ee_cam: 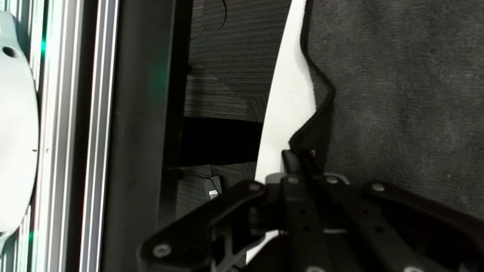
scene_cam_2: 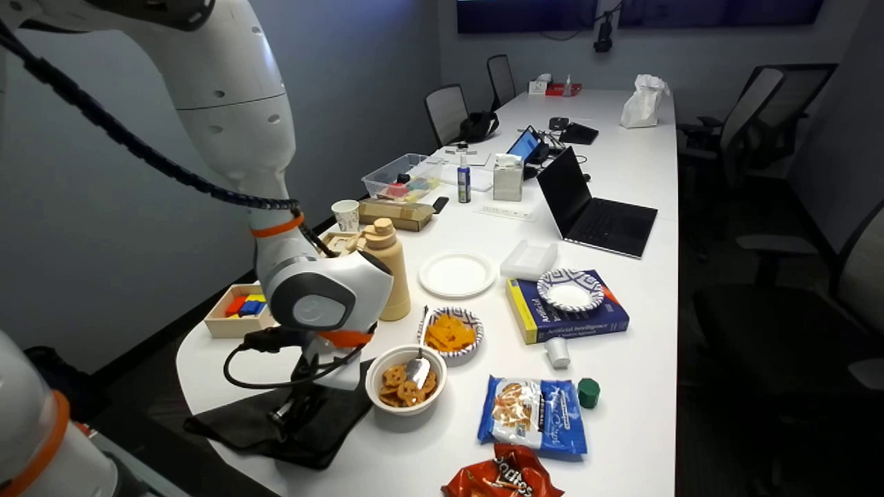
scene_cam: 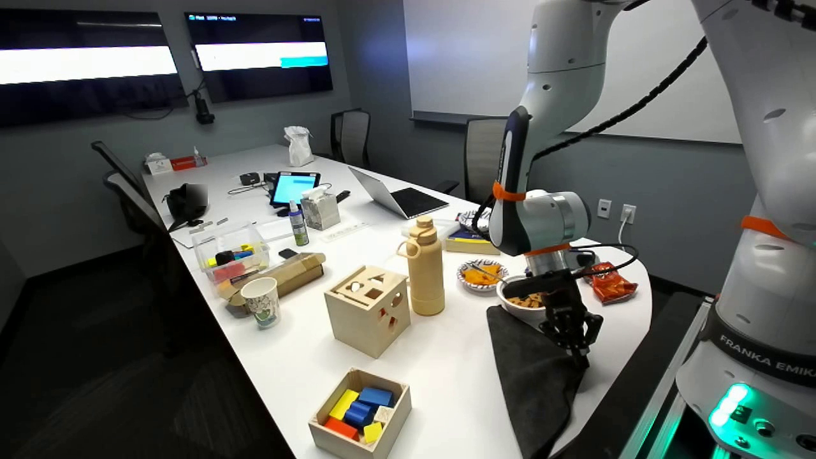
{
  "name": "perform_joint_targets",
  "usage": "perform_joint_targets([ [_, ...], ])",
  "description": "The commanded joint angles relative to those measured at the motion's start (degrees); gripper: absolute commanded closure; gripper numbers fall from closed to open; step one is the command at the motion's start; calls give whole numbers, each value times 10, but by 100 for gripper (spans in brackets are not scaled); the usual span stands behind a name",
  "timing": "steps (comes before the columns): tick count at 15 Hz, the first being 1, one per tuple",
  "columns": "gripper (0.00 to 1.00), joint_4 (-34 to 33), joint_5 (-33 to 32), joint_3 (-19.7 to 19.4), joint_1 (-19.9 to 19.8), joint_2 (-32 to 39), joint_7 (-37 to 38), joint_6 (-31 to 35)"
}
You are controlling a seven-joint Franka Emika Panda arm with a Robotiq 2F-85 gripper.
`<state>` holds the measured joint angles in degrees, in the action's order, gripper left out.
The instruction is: Fold the towel into a triangle twice.
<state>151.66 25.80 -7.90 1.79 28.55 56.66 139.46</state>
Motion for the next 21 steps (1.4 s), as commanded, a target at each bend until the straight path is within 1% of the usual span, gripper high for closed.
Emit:
perform_joint_targets([
  [1,65,-7,-11,-2,-5,16,24,-12],
  [4,42,0,-11,-7,-5,17,39,-14],
  [5,33,2,-11,-8,-6,17,44,-16],
  [7,20,5,-15,-13,-6,16,54,-22],
  [8,11,7,-16,-16,-6,14,58,-24],
  [9,5,10,-17,-19,-7,10,61,-23],
  [10,0,15,-15,-20,-8,2,59,-21],
  [16,0,49,-9,-9,-10,-78,21,16],
  [19,0,75,-2,1,-12,-132,-4,34],
  [21,0,93,-6,6,-7,-169,-7,46],
])
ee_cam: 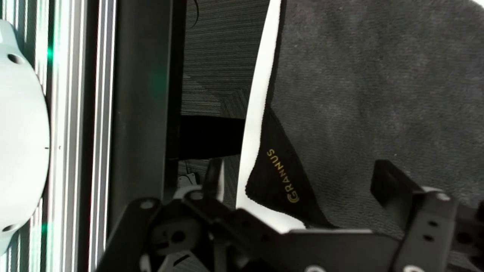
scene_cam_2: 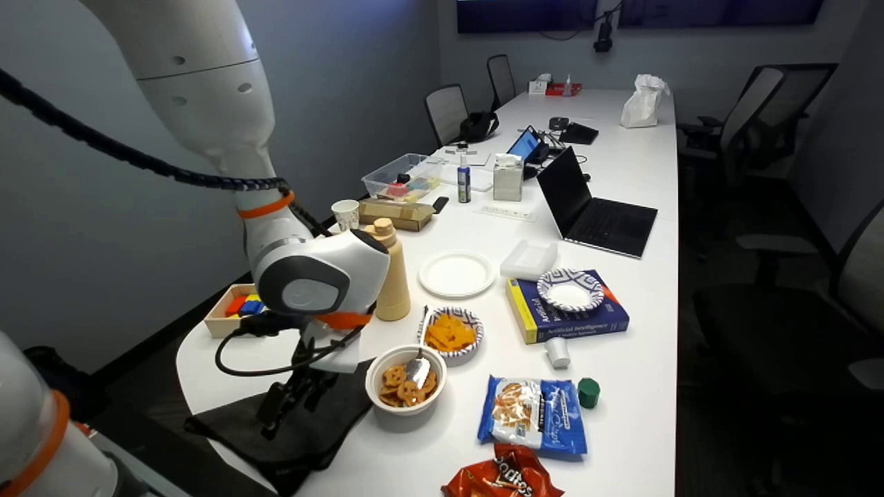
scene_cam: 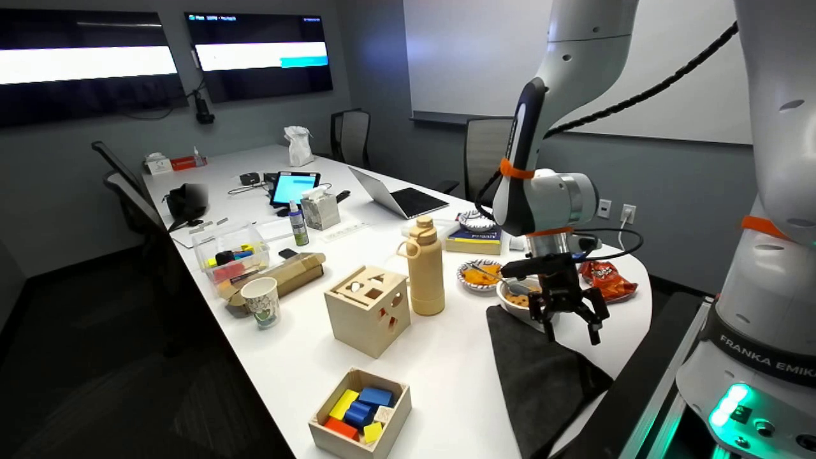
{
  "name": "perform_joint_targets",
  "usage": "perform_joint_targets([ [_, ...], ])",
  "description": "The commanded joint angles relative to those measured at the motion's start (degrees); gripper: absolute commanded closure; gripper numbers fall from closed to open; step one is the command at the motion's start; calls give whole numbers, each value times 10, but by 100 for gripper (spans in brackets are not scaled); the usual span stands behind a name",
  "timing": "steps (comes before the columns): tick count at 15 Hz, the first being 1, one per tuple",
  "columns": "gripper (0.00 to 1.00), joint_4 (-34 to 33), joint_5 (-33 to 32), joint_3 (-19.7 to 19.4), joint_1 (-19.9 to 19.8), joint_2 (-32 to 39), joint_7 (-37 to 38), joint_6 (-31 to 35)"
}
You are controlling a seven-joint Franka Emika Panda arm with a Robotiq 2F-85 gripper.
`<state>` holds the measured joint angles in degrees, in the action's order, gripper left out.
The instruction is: Fold the towel into a triangle twice.
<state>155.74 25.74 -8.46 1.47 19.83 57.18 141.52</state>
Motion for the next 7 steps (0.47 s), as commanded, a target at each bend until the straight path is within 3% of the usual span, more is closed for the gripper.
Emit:
perform_joint_targets([
  [1,0,61,-8,14,-3,-100,-14,32],
  [2,0,17,-15,17,-4,-79,-11,26],
  [7,0,50,-58,29,5,-170,4,47],
])
